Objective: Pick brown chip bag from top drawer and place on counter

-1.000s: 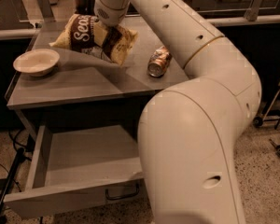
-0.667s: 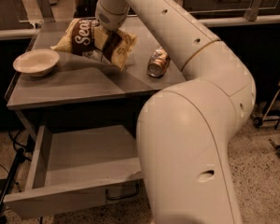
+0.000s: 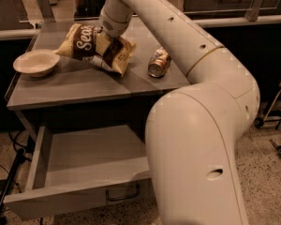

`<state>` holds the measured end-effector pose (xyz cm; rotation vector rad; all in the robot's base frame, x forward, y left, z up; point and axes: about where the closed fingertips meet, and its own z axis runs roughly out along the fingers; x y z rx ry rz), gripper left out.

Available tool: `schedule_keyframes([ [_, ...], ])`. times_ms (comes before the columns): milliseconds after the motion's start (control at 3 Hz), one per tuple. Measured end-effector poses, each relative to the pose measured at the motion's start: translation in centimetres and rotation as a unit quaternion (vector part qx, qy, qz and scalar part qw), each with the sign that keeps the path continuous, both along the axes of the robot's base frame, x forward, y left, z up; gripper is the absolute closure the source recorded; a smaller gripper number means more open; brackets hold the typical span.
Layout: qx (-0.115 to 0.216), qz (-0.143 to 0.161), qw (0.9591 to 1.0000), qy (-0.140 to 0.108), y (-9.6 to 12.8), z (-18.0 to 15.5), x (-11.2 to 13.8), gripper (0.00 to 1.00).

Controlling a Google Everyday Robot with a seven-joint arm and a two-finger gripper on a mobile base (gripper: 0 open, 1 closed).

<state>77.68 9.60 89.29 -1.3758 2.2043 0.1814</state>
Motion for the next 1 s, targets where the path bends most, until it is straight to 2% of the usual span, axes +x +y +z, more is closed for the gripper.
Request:
schedule_keyframes([
  [333, 0.001, 0.0, 1.0, -0.001, 0.02, -0.05, 0.07, 0.81],
  [1000, 0.001, 0.0, 1.0, -0.001, 0.02, -0.06, 0.07, 0.34],
])
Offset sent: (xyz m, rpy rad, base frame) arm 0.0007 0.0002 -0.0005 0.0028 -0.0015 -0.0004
